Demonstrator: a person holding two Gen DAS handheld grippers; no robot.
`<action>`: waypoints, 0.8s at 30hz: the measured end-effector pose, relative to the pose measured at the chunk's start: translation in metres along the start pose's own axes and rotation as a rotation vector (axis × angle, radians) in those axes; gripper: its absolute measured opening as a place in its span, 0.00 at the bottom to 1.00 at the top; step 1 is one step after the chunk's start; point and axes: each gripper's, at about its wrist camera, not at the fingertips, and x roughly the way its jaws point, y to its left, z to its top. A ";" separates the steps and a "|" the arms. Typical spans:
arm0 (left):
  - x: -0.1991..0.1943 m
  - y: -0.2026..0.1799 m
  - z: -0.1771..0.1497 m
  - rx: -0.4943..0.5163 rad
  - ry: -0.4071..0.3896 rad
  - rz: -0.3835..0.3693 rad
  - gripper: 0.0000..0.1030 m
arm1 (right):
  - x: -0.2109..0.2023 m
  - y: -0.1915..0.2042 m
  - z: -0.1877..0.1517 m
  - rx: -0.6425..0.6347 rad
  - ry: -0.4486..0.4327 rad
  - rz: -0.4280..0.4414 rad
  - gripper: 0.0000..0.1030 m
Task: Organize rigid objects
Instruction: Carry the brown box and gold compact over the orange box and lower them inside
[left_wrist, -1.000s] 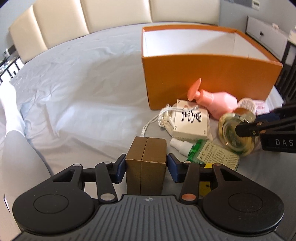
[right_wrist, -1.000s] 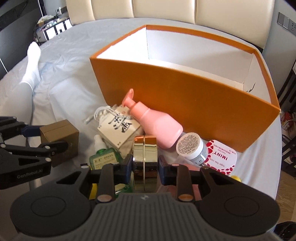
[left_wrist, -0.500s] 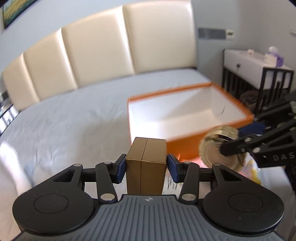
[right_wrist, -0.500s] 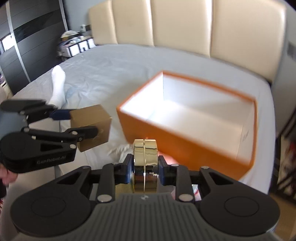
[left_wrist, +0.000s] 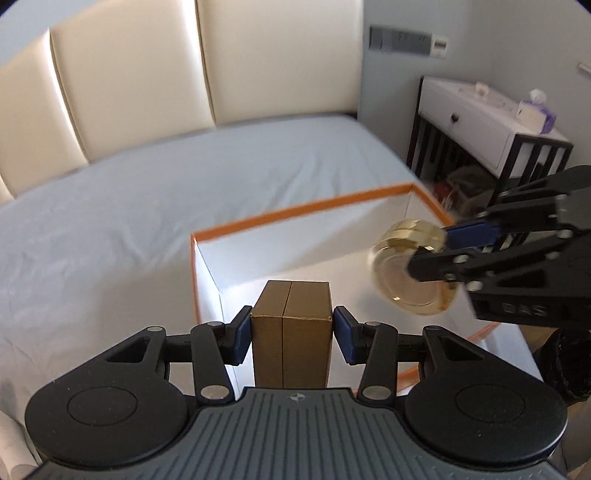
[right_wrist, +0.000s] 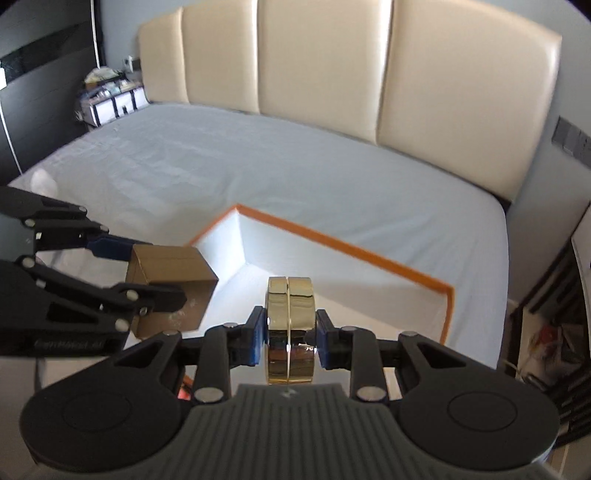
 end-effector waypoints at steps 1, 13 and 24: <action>0.012 0.002 0.002 -0.013 0.029 -0.003 0.51 | 0.005 -0.003 -0.001 -0.006 0.014 -0.004 0.27; 0.085 0.000 0.003 -0.052 0.332 -0.122 0.51 | 0.053 -0.023 -0.010 0.026 0.166 0.076 0.27; 0.115 -0.005 -0.013 -0.064 0.486 -0.065 0.55 | 0.058 -0.013 -0.024 0.010 0.203 0.062 0.27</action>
